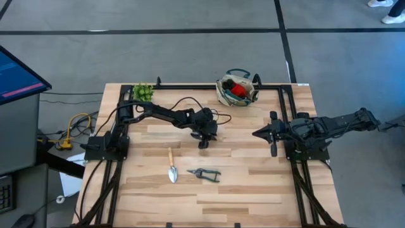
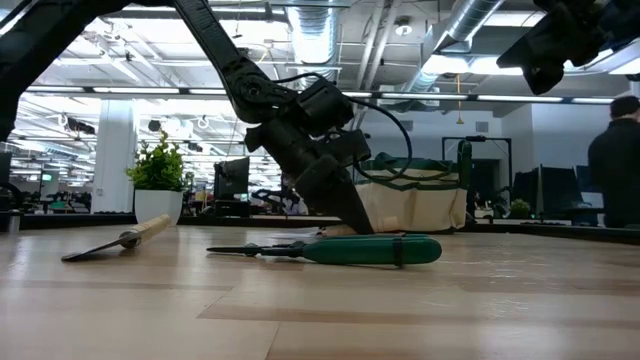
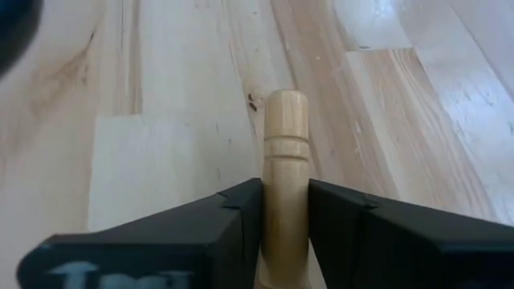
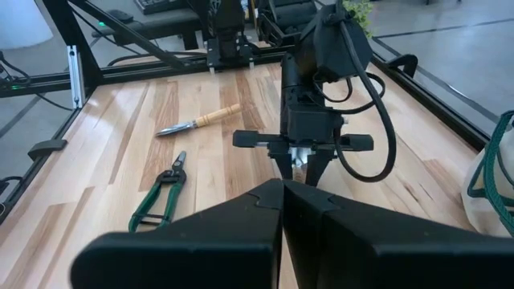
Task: Pick & Place Garden tools in Gardening bag
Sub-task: Put the top brown trowel into the gardening bag
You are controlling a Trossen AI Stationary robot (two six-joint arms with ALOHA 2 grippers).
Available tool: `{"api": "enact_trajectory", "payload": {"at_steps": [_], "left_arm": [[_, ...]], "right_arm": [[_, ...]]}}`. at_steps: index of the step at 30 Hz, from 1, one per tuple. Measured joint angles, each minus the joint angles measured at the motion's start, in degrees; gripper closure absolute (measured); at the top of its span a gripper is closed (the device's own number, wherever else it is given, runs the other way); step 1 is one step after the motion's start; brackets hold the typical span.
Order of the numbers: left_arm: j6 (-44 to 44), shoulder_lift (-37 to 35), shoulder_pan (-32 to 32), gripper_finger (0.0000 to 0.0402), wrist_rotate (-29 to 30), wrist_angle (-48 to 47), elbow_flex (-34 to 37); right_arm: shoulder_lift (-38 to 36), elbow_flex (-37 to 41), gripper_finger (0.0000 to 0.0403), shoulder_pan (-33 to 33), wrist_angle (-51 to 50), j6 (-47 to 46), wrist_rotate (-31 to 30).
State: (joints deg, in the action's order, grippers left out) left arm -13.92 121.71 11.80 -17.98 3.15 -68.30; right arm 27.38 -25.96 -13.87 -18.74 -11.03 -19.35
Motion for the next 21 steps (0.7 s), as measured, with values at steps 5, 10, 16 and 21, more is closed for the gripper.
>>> {"api": "enact_trajectory", "payload": {"at_steps": [5,10,16,21], "left_arm": [[0.49,-2.22,-0.13,0.0339,0.17,-1.84,0.37],[0.97,-6.41,-0.36,0.0333,2.4,-1.86,0.54],[0.83,-13.24,-0.59,0.0341,6.41,-1.8,2.53],[-4.24,-20.46,-0.32,0.0341,11.19,0.11,2.52]], "right_arm": [[0.0,0.0,0.0403,0.0,0.0,0.0,0.0],[0.0,0.0,0.0403,0.0,-0.02,0.0,-0.02],[0.0,0.0,0.0403,0.0,-0.02,0.47,0.0],[0.0,0.0,0.0403,0.0,-0.02,0.92,0.0]]}}
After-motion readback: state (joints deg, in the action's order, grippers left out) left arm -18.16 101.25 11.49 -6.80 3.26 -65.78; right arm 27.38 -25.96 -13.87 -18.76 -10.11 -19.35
